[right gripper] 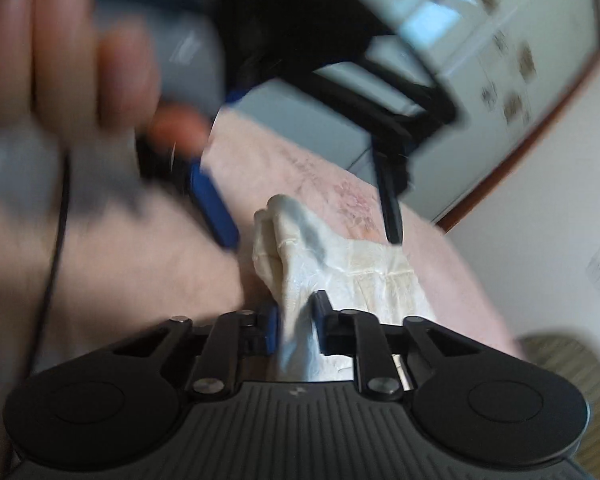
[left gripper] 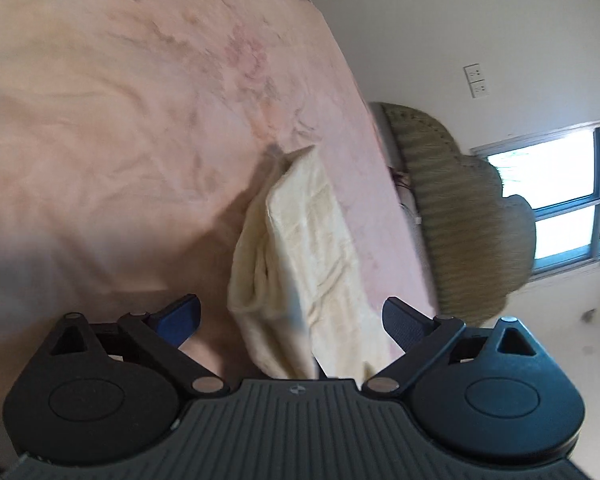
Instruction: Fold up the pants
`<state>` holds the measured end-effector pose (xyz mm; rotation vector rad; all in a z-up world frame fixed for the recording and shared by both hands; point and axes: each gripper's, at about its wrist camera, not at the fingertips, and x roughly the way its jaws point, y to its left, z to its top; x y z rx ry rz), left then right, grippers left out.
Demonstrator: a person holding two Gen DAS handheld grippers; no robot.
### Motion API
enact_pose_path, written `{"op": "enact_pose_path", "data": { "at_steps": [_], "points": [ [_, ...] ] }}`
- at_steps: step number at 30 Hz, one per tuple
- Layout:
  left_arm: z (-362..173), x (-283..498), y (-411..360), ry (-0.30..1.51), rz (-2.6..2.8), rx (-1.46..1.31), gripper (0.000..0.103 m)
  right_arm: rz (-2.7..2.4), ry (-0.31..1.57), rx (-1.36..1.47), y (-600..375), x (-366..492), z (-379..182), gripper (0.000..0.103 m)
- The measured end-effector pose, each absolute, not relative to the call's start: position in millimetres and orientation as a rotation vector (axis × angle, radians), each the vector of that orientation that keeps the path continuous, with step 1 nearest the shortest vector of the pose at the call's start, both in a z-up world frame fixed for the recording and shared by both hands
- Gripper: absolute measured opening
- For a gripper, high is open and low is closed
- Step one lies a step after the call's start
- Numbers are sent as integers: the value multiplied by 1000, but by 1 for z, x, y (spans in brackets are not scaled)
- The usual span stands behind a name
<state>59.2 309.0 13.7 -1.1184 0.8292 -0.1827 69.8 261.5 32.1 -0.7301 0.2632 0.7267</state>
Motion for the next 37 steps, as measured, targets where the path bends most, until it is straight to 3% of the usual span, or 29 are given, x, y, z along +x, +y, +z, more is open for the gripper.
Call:
{"op": "enact_pose_path", "data": {
  "at_steps": [6, 9, 11, 14, 18, 21, 24, 30, 37],
  "points": [
    [-4, 103, 301, 832, -287, -1179, 94, 781, 308, -481, 227, 88, 68, 13],
    [-6, 115, 299, 850, -244, -1149, 72, 848, 373, -485, 227, 93, 68, 13],
    [-3, 118, 296, 870, -213, -1085, 41, 895, 404, -476, 221, 89, 71, 13],
    [-1, 117, 293, 879, -182, -992, 15, 950, 424, -338, 193, 92, 88, 13],
    [4, 110, 287, 851, -162, -922, 12, 747, 507, -294, 174, 131, 78, 13],
    [23, 101, 270, 810, -134, -820, 11, 665, 691, -321, 178, 165, 38, 13],
    [55, 86, 249, 739, -134, -719, 11, 670, 631, -282, 179, 153, 44, 13],
    [112, 57, 191, 609, -216, -620, 12, 737, 481, 104, 144, 152, 85, 13],
    [145, 37, 112, 526, -298, -552, 14, 682, 384, 238, 102, 138, 100, 13]
  ]
}}
